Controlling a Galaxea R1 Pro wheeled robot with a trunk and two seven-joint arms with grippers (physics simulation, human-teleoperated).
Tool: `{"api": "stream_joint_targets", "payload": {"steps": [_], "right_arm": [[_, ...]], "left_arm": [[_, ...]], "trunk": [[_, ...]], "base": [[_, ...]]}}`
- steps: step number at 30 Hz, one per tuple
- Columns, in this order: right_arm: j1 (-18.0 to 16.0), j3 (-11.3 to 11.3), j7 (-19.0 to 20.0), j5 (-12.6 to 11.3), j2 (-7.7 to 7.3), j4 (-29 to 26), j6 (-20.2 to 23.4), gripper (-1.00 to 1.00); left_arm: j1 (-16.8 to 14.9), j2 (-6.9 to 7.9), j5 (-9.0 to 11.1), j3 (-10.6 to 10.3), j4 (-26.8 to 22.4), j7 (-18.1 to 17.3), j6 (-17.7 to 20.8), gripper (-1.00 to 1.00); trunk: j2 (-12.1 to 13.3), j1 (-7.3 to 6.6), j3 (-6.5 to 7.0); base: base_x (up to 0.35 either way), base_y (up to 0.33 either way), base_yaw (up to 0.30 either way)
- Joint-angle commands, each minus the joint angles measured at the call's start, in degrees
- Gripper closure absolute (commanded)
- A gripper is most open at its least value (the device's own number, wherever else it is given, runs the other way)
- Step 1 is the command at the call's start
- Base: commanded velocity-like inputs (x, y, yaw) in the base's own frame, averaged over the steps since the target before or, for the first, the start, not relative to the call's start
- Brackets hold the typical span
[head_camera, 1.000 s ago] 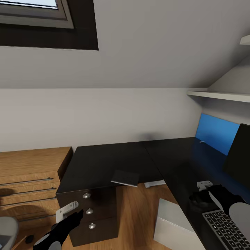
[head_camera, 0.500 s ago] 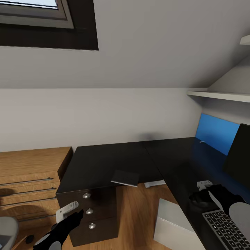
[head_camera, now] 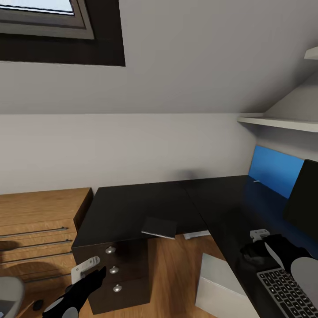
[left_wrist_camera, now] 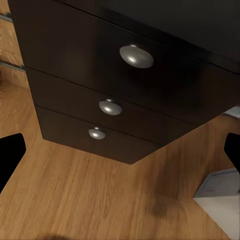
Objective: In the bedroom, organize the workspace by keeping the computer under the desk, ensuring the monitor is on the desk, placing the keyboard on the desk next to the monitor, placing the mouse on the desk next to the keyboard, moving the folder from the swivel chair onto the desk next to the mouse, stacking the notebook on top of the folder with the pen on top of the notebook, and positioning the swivel chair next to the desk.
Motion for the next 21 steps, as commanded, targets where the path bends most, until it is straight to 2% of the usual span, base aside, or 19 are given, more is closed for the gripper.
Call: {"api": "stream_joint_targets", "payload": {"steps": [1, 17, 18, 19, 21], "right_arm": [[0.0, 0.3, 0.0, -0.4, -0.05, -0.1, 0.3, -1.0], [0.0, 0.5, 0.0, -0.7, 0.27, -0.3, 0.3, -1.0], [0.0, 0.5, 0.0, -0.7, 0.58, -0.4, 0.4, -1.0], [0.0, 0.1, -0.1, -0.7, 3.86, -2.7, 0.6, -1.0], [0.0, 0.0, -0.2, -0.7, 4.97, -2.9, 0.6, -1.0]], "left_arm": [[0.0, 0.05, 0.5, -0.1, 0.0, 0.6, 0.0, -1.0], [0.0, 0.07, 0.4, -0.2, 0.3, 0.6, 0.0, -1.0], [0.0, 0.07, 0.4, -0.2, 0.3, 0.6, 0.0, -1.0], [0.0, 0.07, 0.4, -0.2, 0.9, 0.6, 0.0, -1.0], [0.0, 0.07, 0.4, -0.2, 1.4, 0.6, 0.0, -1.0]], "trunk": [[0.4, -0.22, 0.13], [6.8, -3.74, 3.0], [6.8, -3.74, 3.0], [6.8, -3.74, 3.0], [6.8, -3.74, 3.0]], "base": [[0.0, 0.0, 0.0], [0.0, 0.0, 0.0], [0.0, 0.0, 0.0], [0.0, 0.0, 0.164], [0.0, 0.0, 0.209]]}}
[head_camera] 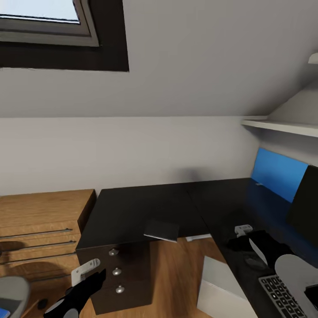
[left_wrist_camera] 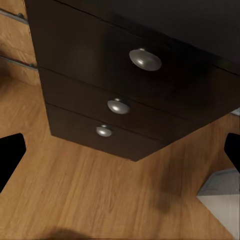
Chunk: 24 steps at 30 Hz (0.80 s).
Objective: In the bedroom, organize the workspace by keeping the computer under the desk, ensuring the monitor is on the desk, placing the keyboard on the desk next to the monitor, placing the mouse on the desk next to the keyboard, moving the folder from the swivel chair onto the desk next to the mouse, stacking the notebook on top of the folder with the pen on top of the notebook, and positioning the swivel chair next to the desk.
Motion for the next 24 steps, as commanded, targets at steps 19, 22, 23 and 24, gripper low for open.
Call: {"api": "stream_joint_targets", "payload": {"steps": [19, 22, 23, 24], "right_arm": [[0.0, 0.3, 0.0, -0.5, 4.12, -0.1, 0.3, -1.0], [0.0, 0.3, 0.0, -0.5, 4.62, -0.1, 0.3, -1.0], [0.0, 0.3, 0.0, -0.5, 4.82, -0.1, 0.3, -1.0], [0.0, 0.3, 0.0, -0.5, 5.01, -0.1, 0.3, -1.0]], "left_arm": [[0.0, 0.05, 0.5, -0.1, 1.1, 0.5, 0.0, -1.0], [0.0, 0.05, 0.5, -0.1, 1.1, 0.5, 0.0, -1.0], [0.0, 0.05, 0.5, -0.1, 1.1, 0.5, 0.0, -1.0], [0.0, 0.05, 0.5, -0.1, 1.1, 0.5, 0.0, -1.0]], "trunk": [[0.0, 0.0, -0.06], [0.0, 0.0, -0.06], [0.0, 0.0, -0.06], [0.0, 0.0, -0.06]], "base": [[0.0, 0.0, 0.271], [0.0, 0.0, 0.228], [0.0, 0.0, 0.12], [0.0, 0.0, 0.061]]}}
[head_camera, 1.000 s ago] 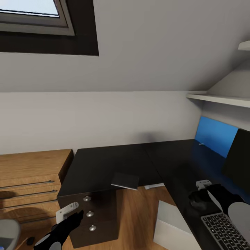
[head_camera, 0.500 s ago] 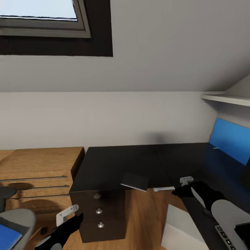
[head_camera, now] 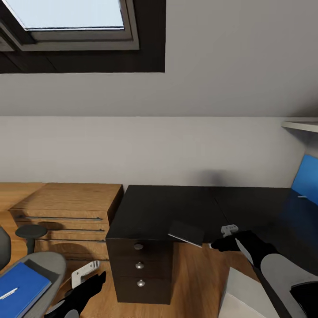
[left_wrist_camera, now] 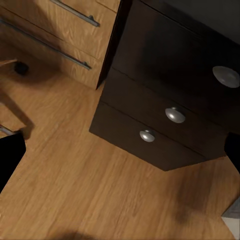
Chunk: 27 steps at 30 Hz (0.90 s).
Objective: In the bedroom, organize the workspace by keeping the computer under the desk, ensuring the monitor is on the desk, placing the keyboard on the desk next to the monitor, placing the mouse on the desk next to the keyboard, moving the folder from the swivel chair onto the desk next to the mouse, stacking the notebook on top of the folder with the pen on top of the notebook, and positioning the swivel chair next to the desk.
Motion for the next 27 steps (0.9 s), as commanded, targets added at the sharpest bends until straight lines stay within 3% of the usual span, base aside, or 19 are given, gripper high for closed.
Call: {"api": "stream_joint_targets", "payload": {"steps": [1, 13, 27], "right_arm": [[0.0, 0.4, 0.0, -0.4, 0.04, -0.1, 0.3, -1.0], [0.1, 0.4, -0.2, -0.4, 1.33, 0.3, 0.0, -1.0], [0.2, 0.4, -5.4, -0.4, 3.32, 0.3, -0.2, -1.0]], "left_arm": [[0.0, 0.05, 0.5, -0.1, -0.1, 0.6, 0.0, -1.0], [0.0, 0.05, 0.4, -0.1, -0.2, 0.5, -0.1, -1.0], [0.0, 0.05, 0.4, -0.2, -0.1, 0.5, -0.2, -1.0]], "trunk": [[0.0, 0.01, -0.06], [0.0, 0.01, -0.04], [0.0, 0.01, 0.62]], "base": [[0.0, 0.0, 0.031], [-0.074, 0.075, 0.01], [-0.183, 0.158, 0.162]]}}
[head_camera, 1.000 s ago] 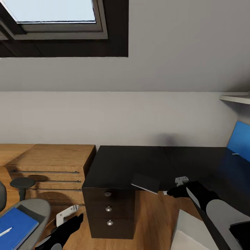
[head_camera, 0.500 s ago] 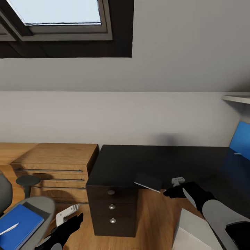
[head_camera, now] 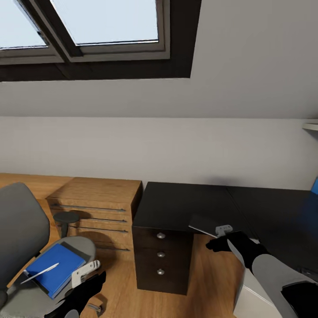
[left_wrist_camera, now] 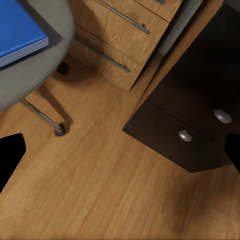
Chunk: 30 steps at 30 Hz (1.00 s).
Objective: In the bedroom, organize the workspace by keeping the computer under the desk, ensuring the monitor is on the desk, placing the keyboard on the desk next to the monitor, placing the mouse on the desk next to the keyboard, moving the folder from the swivel chair onto the desk next to the mouse, stacking the notebook on top of the folder with the pen on top of the notebook, and positioning the swivel chair next to the desk.
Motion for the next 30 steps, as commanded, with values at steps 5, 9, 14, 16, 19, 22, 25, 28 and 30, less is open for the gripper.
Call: {"api": "stream_joint_targets", "payload": {"steps": [5, 9, 14, 16, 19, 22, 25, 28, 30], "right_arm": [[0.0, 0.3, -0.4, -0.6, 0.24, -0.1, 0.0, -1.0], [0.0, 0.3, -0.5, -3.2, 1.11, 0.3, -2.5, -1.0], [0.1, 0.4, -0.7, -8.4, 3.94, 3.4, -7.9, -1.0], [0.1, 0.4, -2.5, -8.9, 6.46, 4.2, -8.9, -1.0], [0.5, 0.5, -6.7, -9.0, 8.58, 4.5, -11.0, -1.0], [1.1, 0.6, -8.3, -8.6, 10.49, 6.0, -14.8, -1.0], [1.6, 0.6, -15.1, -7.7, 14.11, 12.3, -24.9, -1.0], [6.0, 0.6, -23.8, -7.6, 15.6, 16.3, -36.9, -1.0], [8.6, 0.6, -25.4, -7.6, 15.69, 16.6, -40.5, -1.0]], "left_arm": [[0.0, 0.04, 0.6, -0.1, -0.1, 0.5, 0.0, -1.0], [0.0, 0.01, 0.6, -0.1, -0.1, 0.5, 0.0, -1.0], [0.0, 0.04, 0.6, -0.1, -0.1, 0.5, 0.1, -1.0], [0.0, -0.02, 0.6, -0.2, -0.1, 0.5, 0.2, -1.0], [0.0, -0.03, 0.7, -0.3, 0.4, 0.5, 0.2, -1.0], [0.0, -0.03, 0.7, -0.3, 1.7, 0.5, 0.2, -1.0], [0.0, 0.17, 0.5, -2.3, 7.0, 0.5, 0.0, -1.0], [0.0, 0.37, -2.7, -3.8, 18.8, 0.5, -1.1, -1.0], [0.0, 0.4, -4.6, -3.8, 22.8, 0.4, -3.8, -1.0]], "trunk": [[0.0, 0.0, 0.02], [0.0, 0.0, 0.03], [0.0, 0.0, 0.04], [0.0, 0.0, 0.04], [0.0, 0.0, 0.04], [0.0, 0.0, 0.04], [0.0, 0.0, 0.04], [0.0, 0.0, 0.04], [0.0, 0.0, 0.04]], "base": [[-0.018, 0.012, 0.051], [-0.005, 0.003, 0.013], [-0.001, 0.001, 0.003], [0.0, 0.0, 0.146], [0.0, 0.0, 0.24], [0.0, 0.0, 0.273], [0.0, 0.0, 0.276], [0.0, 0.0, 0.276], [0.0, 0.0, 0.276]]}}
